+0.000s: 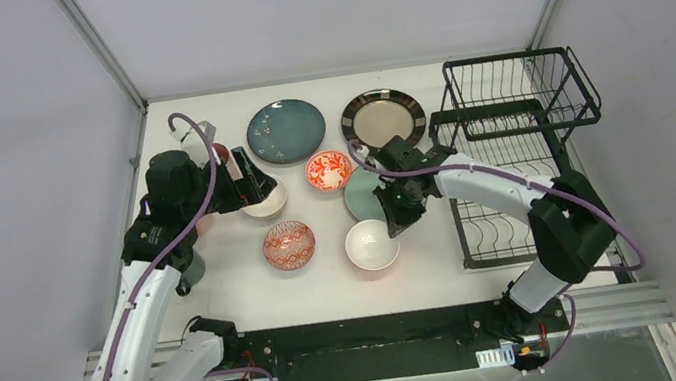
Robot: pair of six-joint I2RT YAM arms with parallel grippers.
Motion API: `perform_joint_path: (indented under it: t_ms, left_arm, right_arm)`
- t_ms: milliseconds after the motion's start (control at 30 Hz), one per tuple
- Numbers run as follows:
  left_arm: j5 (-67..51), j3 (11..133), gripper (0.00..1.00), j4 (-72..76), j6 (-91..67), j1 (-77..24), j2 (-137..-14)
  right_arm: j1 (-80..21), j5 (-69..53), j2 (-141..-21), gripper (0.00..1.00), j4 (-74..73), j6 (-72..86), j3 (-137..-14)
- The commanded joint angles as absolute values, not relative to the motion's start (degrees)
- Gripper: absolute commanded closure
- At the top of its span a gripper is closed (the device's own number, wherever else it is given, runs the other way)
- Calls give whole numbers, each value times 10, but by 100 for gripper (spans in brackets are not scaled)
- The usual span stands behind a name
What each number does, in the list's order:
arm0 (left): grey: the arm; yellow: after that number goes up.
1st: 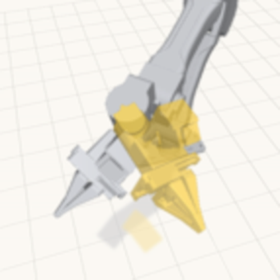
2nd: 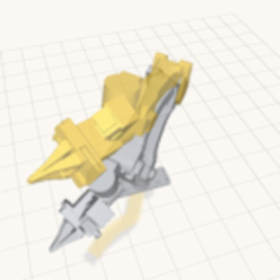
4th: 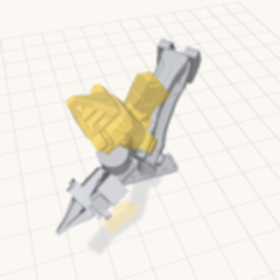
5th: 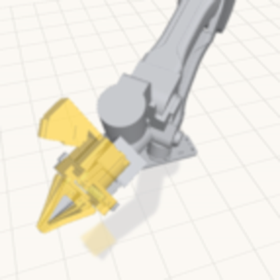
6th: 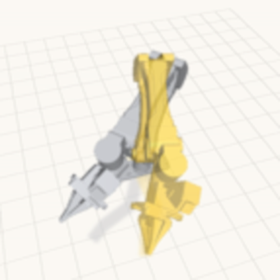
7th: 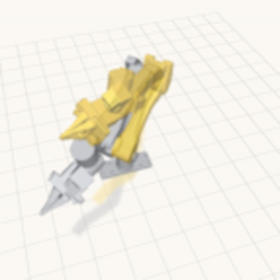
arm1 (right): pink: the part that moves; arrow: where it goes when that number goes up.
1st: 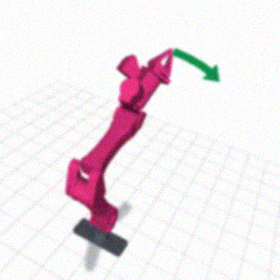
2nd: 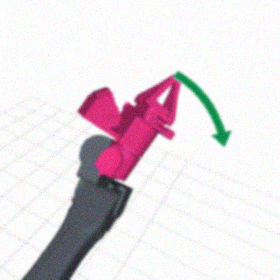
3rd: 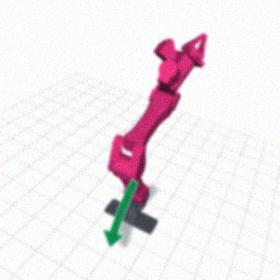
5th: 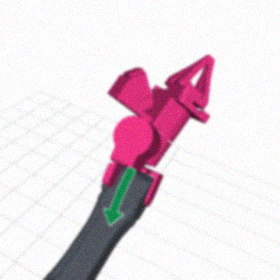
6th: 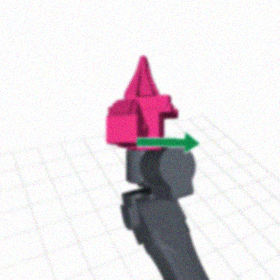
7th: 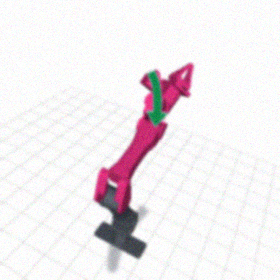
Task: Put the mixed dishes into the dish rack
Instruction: Pick up the bowl from the center of the board.
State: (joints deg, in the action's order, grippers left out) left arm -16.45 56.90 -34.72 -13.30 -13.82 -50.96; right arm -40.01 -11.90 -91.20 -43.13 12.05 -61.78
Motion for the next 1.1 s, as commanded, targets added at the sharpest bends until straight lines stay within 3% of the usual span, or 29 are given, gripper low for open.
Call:
perform_joint_path:
  t_ms: [0,467,733,1067]
  left_arm:
    - [-224,593,8,-334,-169,-136,-516]
    - [-363,604,14,-328,-250,-137,-618]
    - [-361,599,22,-310,-278,-149,-661]
    - [-342,601,19,-308,-277,-160,-695]
  right_arm:
    - [-403,-157,-838,100,-437,130,-663]
    - [-403,-148,-841,100,-343,235,-751]
    - [-403,-136,-864,100,-297,295,-764]
    - [-403,-134,-889,100,-271,314,-772]
